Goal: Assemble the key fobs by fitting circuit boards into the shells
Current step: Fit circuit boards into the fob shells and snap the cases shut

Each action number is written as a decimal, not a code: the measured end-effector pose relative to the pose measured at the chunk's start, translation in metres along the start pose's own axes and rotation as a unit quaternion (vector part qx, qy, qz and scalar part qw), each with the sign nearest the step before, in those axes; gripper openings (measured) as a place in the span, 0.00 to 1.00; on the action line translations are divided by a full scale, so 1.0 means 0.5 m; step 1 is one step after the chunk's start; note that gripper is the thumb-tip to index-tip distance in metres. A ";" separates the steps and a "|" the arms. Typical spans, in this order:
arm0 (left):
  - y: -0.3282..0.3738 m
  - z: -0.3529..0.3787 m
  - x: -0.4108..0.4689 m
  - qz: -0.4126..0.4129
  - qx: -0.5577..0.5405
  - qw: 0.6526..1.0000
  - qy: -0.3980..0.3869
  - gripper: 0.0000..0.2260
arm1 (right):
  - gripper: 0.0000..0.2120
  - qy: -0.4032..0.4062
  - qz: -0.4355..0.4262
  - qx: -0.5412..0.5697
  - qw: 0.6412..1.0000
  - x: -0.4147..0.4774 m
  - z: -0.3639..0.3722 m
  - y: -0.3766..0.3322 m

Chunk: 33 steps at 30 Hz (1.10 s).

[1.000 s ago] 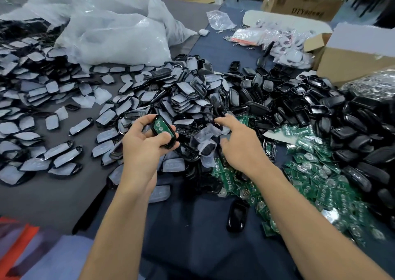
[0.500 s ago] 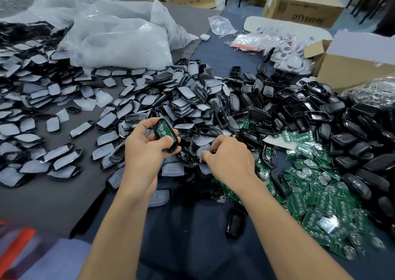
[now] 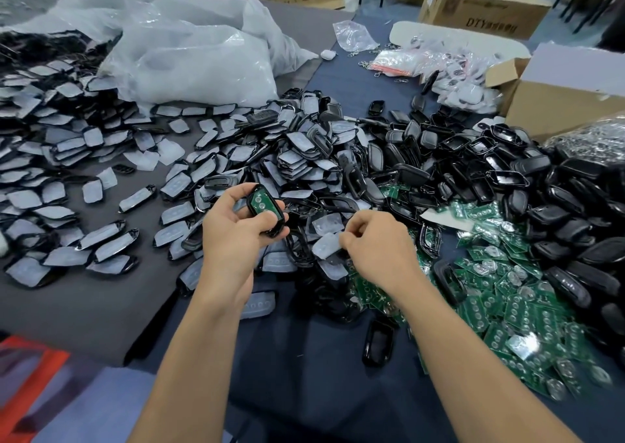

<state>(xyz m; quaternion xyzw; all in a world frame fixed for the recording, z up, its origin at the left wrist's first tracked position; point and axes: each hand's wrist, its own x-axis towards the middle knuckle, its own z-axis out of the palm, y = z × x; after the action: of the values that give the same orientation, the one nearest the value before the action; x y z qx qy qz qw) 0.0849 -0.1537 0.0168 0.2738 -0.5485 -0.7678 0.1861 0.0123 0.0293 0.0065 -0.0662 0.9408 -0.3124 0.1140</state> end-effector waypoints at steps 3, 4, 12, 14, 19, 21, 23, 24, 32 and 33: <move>0.002 -0.006 0.000 -0.005 -0.004 1.000 0.005 0.18 | 0.02 0.036 -0.018 0.037 0.998 0.005 -0.010 -0.004; 0.003 -0.008 0.000 -0.004 -0.004 1.000 0.007 0.18 | 0.03 0.044 -0.034 0.043 0.998 0.008 -0.012 -0.013; 0.007 -0.022 0.002 0.017 -0.004 1.000 0.016 0.18 | 0.14 -0.031 -0.133 -0.035 0.990 0.085 0.029 -0.127; 0.010 -0.030 0.004 0.022 -0.003 1.000 0.020 0.17 | 0.16 -0.039 -0.155 -0.072 0.985 0.097 0.044 -0.137; 0.023 -0.051 0.012 0.018 -0.004 0.999 0.040 0.17 | 0.15 -0.029 -0.168 -0.094 0.981 0.107 0.058 -0.129; 0.026 -0.056 0.018 0.016 -0.011 0.999 0.049 0.17 | 0.14 -0.008 -0.161 -0.064 0.985 0.103 0.057 -0.126; 0.026 -0.059 0.023 0.012 -0.013 0.998 0.054 0.17 | 0.13 0.016 -0.174 -0.017 0.985 0.098 0.056 -0.134; 0.026 -0.059 0.026 0.011 -0.014 0.998 0.054 0.17 | 0.11 0.025 -0.185 0.001 0.982 0.097 0.058 -0.142; 0.019 -0.065 0.037 0.010 -0.013 0.998 0.053 0.17 | 0.07 -0.027 -0.185 -0.081 0.979 0.107 0.102 -0.201; 0.018 -0.066 0.038 0.010 -0.012 0.999 0.050 0.17 | 0.08 -0.025 -0.176 -0.075 0.981 0.104 0.099 -0.198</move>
<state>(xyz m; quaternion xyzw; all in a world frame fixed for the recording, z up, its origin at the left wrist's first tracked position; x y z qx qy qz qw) 0.0905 -0.1923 0.0131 0.3042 -0.5323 -0.7575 0.2246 -0.0200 -0.0882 0.0187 -0.2467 0.9322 -0.2539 0.0757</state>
